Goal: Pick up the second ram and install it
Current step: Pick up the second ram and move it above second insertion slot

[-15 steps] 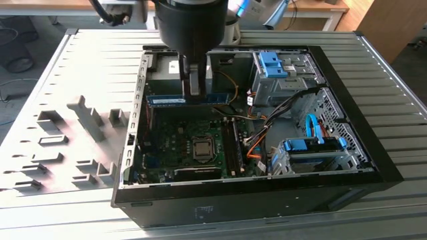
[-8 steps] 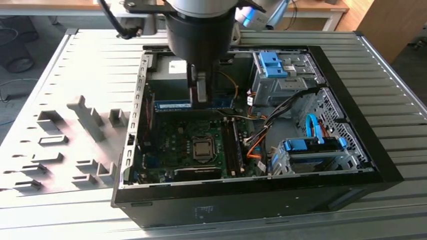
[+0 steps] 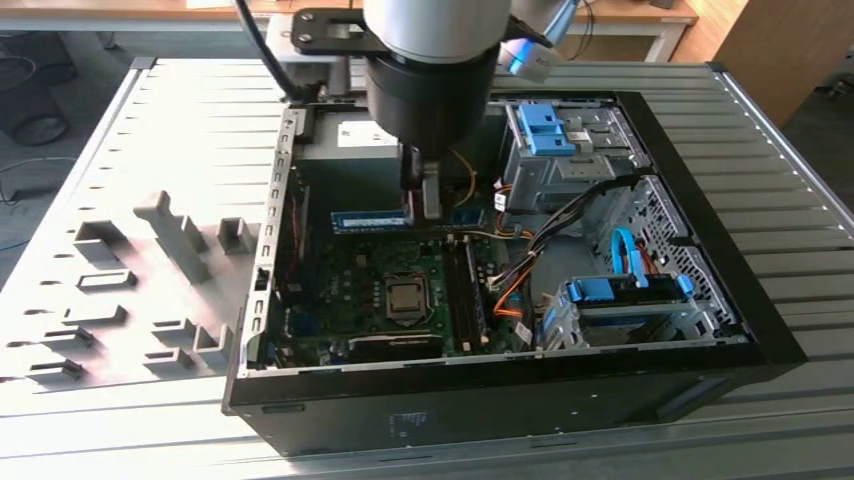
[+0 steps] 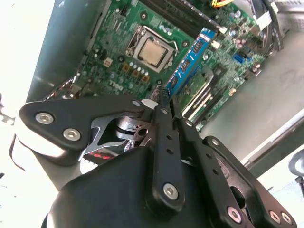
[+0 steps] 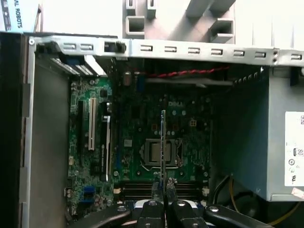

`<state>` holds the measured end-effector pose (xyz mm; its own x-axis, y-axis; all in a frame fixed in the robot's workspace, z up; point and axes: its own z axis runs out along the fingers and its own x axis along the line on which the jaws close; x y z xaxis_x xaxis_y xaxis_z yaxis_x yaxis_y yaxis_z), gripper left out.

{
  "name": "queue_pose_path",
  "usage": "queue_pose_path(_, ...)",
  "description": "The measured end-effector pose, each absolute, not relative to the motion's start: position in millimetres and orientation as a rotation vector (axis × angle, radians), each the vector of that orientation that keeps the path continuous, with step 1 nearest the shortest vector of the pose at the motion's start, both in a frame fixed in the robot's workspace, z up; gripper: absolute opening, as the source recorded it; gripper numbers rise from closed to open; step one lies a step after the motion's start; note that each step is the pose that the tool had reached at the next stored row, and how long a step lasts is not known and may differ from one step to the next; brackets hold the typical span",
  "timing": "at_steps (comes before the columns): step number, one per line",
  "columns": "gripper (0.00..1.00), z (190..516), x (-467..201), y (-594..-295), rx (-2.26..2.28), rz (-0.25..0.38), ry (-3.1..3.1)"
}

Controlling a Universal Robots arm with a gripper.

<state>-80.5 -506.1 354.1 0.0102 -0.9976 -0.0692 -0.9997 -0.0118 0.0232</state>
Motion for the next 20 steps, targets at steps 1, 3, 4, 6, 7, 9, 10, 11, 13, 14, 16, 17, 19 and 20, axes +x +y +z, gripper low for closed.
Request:
queue_pose_path(1, 0.14, 352, -79, -506, -2.21, 0.102, 2.185)
queue_pose_path(3, 0.14, 349, -75, -506, -2.21, 0.102, 2.185)
queue_pose_path(4, 0.14, 347, -73, -506, -2.21, 0.102, 2.185)
queue_pose_path(6, 0.14, 343, -68, -506, -2.21, 0.102, 2.186)
queue_pose_path(7, 0.14, 341, -65, -506, -2.21, 0.102, 2.186)
queue_pose_path(9, 0.14, 338, -61, -506, -2.21, 0.103, 2.186)
queue_pose_path(10, 0.14, 336, -59, -506, -2.21, 0.103, 2.186)
queue_pose_path(11, 0.14, 334, -58, -506, -2.21, 0.103, 2.186)
queue_pose_path(13, 0.14, 330, -55, -506, -2.21, 0.103, 2.186)
queue_pose_path(14, 0.14, 329, -53, -506, -2.21, 0.103, 2.186)
queue_pose_path(16, 0.14, 325, -50, -506, -2.21, 0.103, 2.186)
queue_pose_path(17, 0.14, 323, -49, -506, -2.21, 0.103, 2.186)
queue_pose_path(19, 0.14, 320, -48, -506, -2.21, 0.103, 2.186)
queue_pose_path(20, 0.14, 318, -47, -506, -2.209, 0.103, 2.186)
